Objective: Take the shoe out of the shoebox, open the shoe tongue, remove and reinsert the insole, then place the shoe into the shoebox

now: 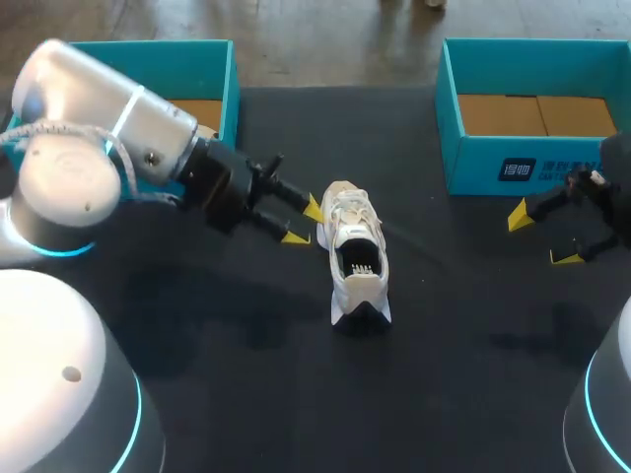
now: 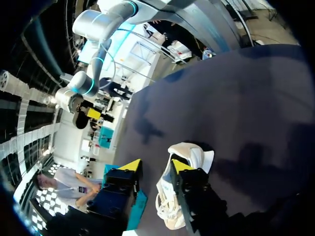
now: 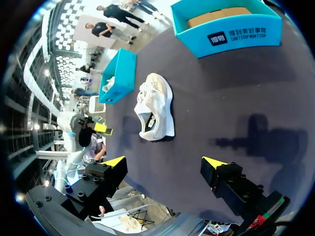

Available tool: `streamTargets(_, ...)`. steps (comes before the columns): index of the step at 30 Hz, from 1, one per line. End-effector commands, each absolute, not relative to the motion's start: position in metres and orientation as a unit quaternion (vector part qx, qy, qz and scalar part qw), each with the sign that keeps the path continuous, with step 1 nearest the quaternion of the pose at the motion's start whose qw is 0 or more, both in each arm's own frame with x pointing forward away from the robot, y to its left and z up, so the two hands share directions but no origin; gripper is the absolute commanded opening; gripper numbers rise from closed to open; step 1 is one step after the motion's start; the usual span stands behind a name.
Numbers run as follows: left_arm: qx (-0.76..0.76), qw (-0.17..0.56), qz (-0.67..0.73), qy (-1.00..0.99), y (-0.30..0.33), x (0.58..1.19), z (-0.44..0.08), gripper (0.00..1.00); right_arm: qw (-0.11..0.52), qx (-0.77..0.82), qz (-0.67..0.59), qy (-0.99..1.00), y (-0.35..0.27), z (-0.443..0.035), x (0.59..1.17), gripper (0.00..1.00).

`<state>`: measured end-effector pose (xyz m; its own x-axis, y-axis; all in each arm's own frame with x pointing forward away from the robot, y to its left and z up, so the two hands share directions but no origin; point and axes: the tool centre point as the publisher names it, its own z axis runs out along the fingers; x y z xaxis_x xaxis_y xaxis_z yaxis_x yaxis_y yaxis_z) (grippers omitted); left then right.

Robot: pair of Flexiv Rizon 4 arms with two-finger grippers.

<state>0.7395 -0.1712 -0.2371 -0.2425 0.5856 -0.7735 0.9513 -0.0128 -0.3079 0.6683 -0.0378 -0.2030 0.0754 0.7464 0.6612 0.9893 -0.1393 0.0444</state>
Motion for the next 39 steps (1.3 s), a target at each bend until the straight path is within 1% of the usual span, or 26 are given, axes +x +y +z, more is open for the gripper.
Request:
streamTargets(1, 0.623, 0.15, -0.354, 0.681, -0.169, 0.742, -0.226, 0.22, 0.215, -0.702, -0.28, -0.619, -0.037, -0.203, 0.668, 1.0)
streamTargets(2, 0.63, 0.146, -0.345, 0.68, -0.169, 0.741, -0.225, 0.21, 0.215, -0.702, -0.28, -0.619, -0.037, -0.203, 0.668, 1.0)
streamTargets(3, 0.635, 0.139, -0.341, 0.679, -0.168, 0.741, -0.224, 0.16, 0.215, -0.702, -0.28, -0.619, -0.037, -0.203, 0.668, 1.0)
streamTargets(4, 0.641, 0.132, -0.335, 0.678, -0.168, 0.741, -0.222, 0.1, 0.215, -0.702, -0.28, -0.619, -0.037, -0.203, 0.668, 1.0)
streamTargets(5, 0.647, 0.129, -0.326, 0.677, -0.168, 0.741, -0.221, 0.0, 0.215, -0.702, -0.28, -0.619, -0.037, -0.203, 0.668, 1.0)
streamTargets(12, 0.69, 0.074, -0.284, 0.662, -0.17, 0.737, -0.212, 0.0, 0.215, -0.702, -0.28, -0.619, -0.037, -0.203, 0.668, 1.0)
streamTargets(17, 0.719, 0.022, -0.246, 0.65, -0.168, 0.738, -0.209, 0.0, 0.215, -0.702, -0.28, -0.619, -0.037, -0.203, 0.668, 1.0)
streamTargets(22, 0.749, -0.004, -0.196, 0.633, -0.167, 0.739, -0.204, 0.0, 0.215, -0.702, -0.28, -0.619, -0.037, -0.203, 0.668, 1.0)
streamTargets(39, 0.749, -0.005, -0.186, 0.636, -0.167, 0.739, -0.204, 0.0, 0.215, -0.702, -0.28, -0.619, -0.037, -0.203, 0.668, 1.0)
